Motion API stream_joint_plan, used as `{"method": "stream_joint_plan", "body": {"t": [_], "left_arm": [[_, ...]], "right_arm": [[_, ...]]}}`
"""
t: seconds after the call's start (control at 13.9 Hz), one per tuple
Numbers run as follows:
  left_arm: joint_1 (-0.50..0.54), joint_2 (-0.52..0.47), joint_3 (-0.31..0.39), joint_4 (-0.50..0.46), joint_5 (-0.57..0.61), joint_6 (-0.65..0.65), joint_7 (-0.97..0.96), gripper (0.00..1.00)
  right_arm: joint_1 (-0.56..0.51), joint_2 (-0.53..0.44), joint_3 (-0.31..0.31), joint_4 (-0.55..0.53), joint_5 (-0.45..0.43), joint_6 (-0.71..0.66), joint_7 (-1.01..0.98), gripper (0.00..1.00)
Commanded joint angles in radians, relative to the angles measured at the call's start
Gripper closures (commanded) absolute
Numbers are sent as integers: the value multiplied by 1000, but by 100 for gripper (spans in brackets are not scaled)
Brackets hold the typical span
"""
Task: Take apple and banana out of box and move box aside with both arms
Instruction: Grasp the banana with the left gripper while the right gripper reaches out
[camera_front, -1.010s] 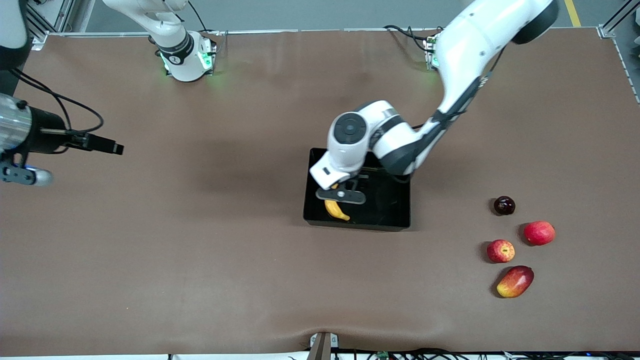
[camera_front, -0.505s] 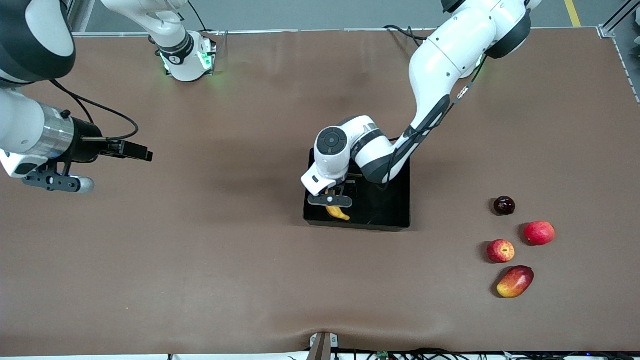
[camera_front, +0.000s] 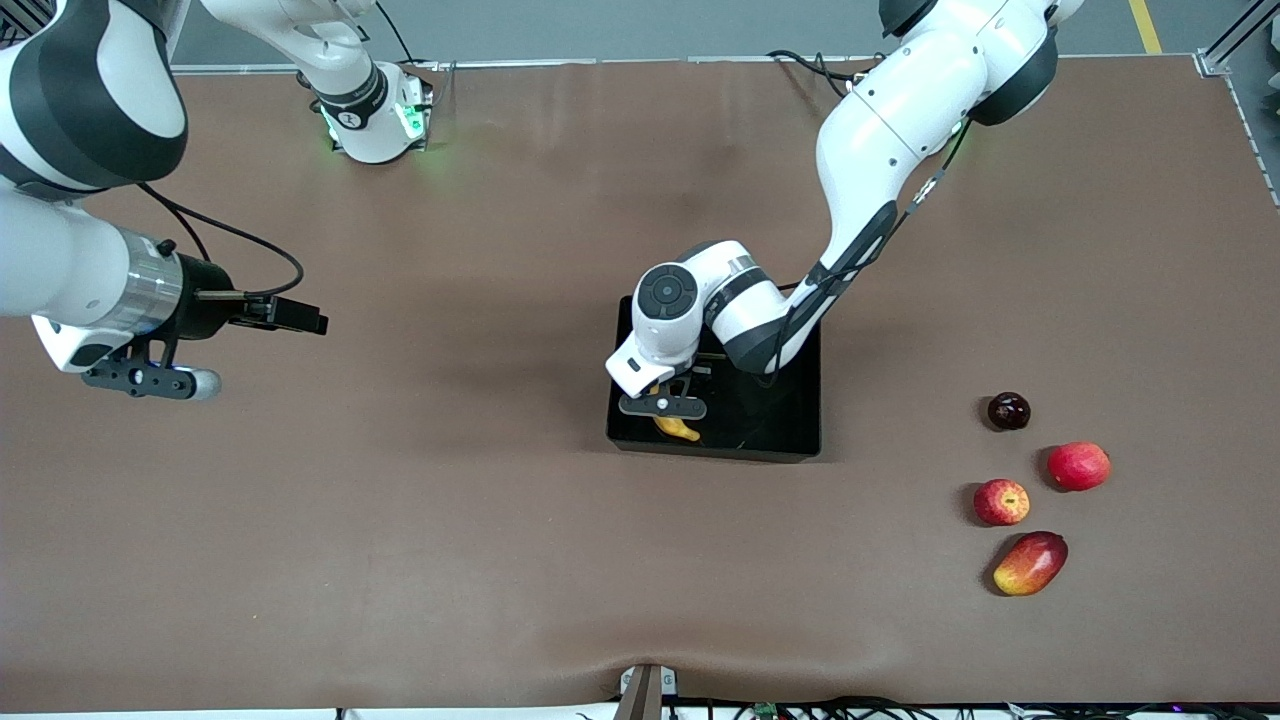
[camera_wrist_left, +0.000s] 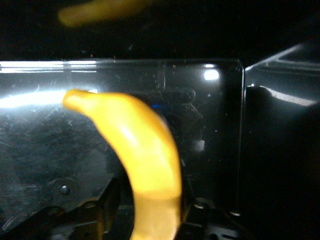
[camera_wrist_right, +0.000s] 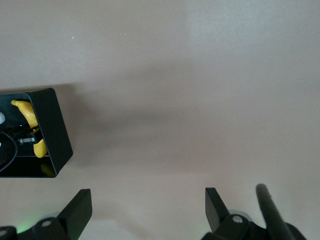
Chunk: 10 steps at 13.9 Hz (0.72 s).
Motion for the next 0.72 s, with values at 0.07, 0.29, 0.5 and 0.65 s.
{"method": "stream_joint_plan", "body": {"t": [0.07, 0.29, 0.5, 0.65], "left_arm": [[23, -54, 2, 12, 4, -43, -2, 100], [38, -120, -6, 12, -3, -109, 7, 100], [135, -163, -63, 15, -15, -140, 21, 100], [205, -188, -78, 16, -16, -140, 80, 100]], "right_arm": [[16, 0, -1, -12, -3, 7, 16, 0], [48, 25, -1, -12, 20, 50, 40, 0], [129, 100, -1, -17, 22, 116, 73, 0], [184, 115, -1, -55, 62, 191, 105, 0]]}}
